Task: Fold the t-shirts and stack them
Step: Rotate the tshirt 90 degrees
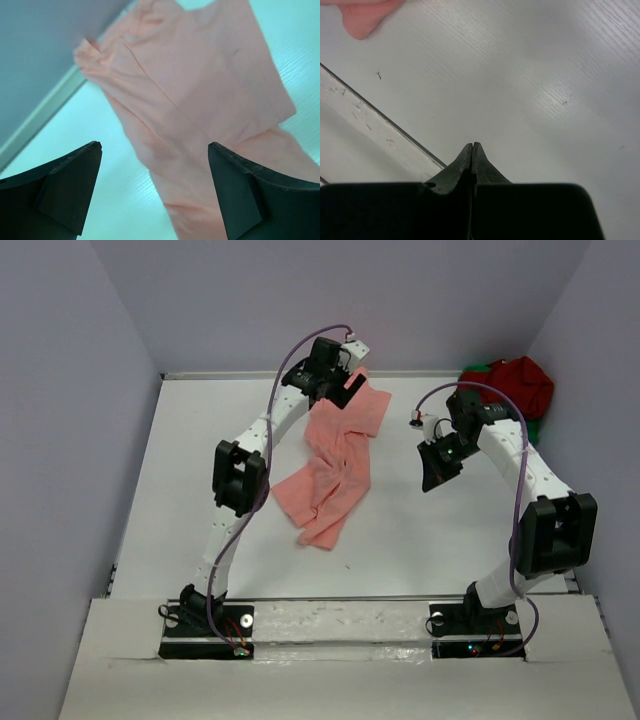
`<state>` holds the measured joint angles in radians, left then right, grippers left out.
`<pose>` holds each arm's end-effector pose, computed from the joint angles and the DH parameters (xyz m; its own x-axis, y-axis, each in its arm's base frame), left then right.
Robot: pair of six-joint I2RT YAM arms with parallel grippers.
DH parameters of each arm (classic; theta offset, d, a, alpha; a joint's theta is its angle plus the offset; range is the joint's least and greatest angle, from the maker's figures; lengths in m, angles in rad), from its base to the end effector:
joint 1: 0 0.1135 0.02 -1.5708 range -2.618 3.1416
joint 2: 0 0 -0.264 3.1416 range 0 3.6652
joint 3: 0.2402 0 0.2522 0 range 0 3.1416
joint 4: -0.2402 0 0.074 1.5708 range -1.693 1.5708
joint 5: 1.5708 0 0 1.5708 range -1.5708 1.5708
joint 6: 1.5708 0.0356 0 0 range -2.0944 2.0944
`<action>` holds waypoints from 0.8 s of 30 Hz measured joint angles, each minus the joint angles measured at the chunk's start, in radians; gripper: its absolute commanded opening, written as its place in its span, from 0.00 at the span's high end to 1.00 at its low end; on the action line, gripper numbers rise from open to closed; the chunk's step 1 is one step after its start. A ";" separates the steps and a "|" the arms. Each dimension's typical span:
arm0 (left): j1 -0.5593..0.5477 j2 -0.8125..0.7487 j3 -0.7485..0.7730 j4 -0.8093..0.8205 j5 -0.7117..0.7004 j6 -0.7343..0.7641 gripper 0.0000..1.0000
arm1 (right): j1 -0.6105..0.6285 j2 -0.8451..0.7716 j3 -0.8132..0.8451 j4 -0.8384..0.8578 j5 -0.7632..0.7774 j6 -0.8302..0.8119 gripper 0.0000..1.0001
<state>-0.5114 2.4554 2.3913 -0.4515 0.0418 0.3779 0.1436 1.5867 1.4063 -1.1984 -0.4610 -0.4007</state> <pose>0.4945 -0.2792 0.2709 -0.2075 0.5392 -0.8162 0.6426 0.7042 0.3018 0.2908 0.0581 0.2886 -0.8118 -0.4703 -0.3460 -0.5743 0.7502 0.3276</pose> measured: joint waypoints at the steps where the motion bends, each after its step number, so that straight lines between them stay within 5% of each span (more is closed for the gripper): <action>1: -0.005 -0.027 0.003 0.002 -0.006 0.005 0.01 | 0.000 0.000 0.000 0.000 -0.011 -0.003 1.00; 11: -0.011 -0.372 -0.175 0.026 -0.055 -0.003 0.01 | 0.065 0.066 0.087 -0.033 -0.087 -0.061 1.00; 24: 0.383 -0.900 -1.037 0.122 -0.106 -0.003 0.01 | 0.417 0.439 0.443 0.075 0.013 -0.071 1.00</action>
<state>-0.1284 1.5558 1.3544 -0.3290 -0.0647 0.3752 0.5610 2.0254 1.8492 -1.1236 -0.4484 -0.4713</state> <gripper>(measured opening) 0.989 0.010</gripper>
